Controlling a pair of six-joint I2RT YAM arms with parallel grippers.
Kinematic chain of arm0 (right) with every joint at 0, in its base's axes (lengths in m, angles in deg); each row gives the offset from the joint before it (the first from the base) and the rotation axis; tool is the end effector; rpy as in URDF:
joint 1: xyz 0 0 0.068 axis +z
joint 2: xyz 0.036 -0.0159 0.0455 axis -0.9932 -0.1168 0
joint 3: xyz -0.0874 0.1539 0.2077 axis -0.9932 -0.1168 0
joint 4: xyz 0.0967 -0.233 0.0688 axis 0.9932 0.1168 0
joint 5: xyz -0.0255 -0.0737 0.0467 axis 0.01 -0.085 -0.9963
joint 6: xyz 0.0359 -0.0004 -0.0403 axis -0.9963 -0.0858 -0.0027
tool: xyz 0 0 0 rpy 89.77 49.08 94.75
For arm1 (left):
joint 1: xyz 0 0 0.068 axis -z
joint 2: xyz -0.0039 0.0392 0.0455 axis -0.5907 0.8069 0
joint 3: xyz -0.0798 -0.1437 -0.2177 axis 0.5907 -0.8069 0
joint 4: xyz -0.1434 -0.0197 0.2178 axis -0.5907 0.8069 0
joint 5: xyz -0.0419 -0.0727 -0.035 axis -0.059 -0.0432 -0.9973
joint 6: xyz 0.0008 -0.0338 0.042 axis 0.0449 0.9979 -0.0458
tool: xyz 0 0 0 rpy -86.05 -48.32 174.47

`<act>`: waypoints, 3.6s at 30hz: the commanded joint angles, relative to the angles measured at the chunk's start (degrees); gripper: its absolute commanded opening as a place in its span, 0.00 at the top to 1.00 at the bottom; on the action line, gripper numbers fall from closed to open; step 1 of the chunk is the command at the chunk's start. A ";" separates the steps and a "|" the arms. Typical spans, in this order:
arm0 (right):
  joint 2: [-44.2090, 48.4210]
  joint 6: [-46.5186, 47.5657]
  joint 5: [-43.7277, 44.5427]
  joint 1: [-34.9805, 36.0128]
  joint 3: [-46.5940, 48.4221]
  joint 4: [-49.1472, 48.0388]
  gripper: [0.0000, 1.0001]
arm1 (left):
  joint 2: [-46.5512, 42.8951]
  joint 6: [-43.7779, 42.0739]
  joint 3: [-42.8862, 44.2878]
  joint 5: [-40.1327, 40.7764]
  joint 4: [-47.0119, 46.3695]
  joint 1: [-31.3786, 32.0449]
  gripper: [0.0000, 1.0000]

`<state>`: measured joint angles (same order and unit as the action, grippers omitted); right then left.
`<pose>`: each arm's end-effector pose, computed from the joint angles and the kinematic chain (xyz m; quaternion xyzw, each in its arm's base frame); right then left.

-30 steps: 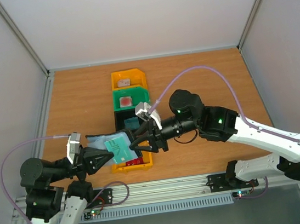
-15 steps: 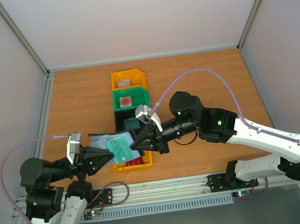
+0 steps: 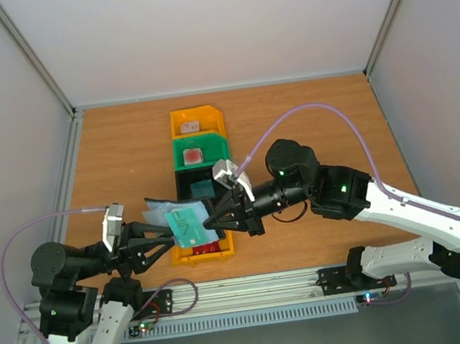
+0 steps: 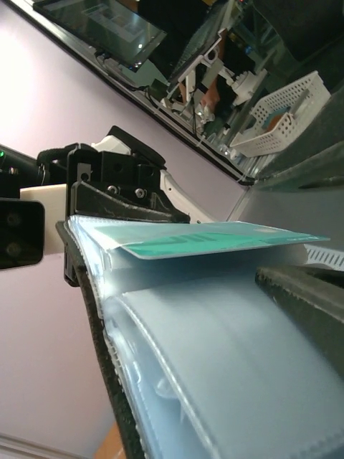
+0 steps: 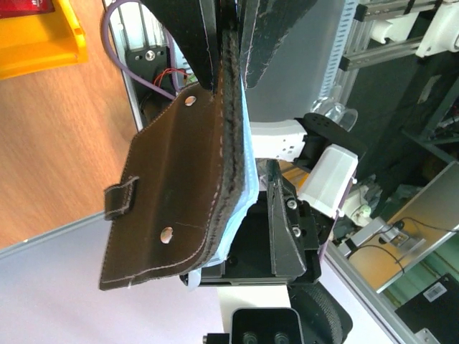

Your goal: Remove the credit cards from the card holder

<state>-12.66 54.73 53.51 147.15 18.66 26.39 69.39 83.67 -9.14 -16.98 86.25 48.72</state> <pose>0.0876 0.2245 0.4181 -0.5960 0.5046 0.4772 0.4032 0.0294 -0.0404 0.3614 0.3012 0.6112 -0.5978 0.4222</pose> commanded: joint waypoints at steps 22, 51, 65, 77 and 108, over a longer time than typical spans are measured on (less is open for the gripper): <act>4.91 0.94 5.78 -2.50 -0.58 4.17 0.99 | 1.12 -0.78 0.67 3.33 3.11 0.10 1.00; 3.03 -16.62 -11.36 -38.04 -17.31 19.16 0.99 | 17.70 -16.70 3.69 24.11 21.64 0.14 1.00; 2.93 -11.44 13.99 -53.04 -23.62 30.61 0.44 | 25.74 -12.80 0.73 22.25 12.42 0.19 1.00; -11.00 2.44 -17.94 -24.04 1.88 3.42 0.33 | 26.84 0.34 -6.44 4.13 -23.38 0.52 1.00; -45.16 -20.17 1.17 -23.17 11.97 3.17 0.99 | 23.06 -18.04 -4.33 61.95 21.46 -0.76 0.01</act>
<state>-55.11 38.91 50.34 124.02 28.73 27.11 93.89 70.95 -12.46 34.36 103.76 48.22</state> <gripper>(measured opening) 0.016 0.994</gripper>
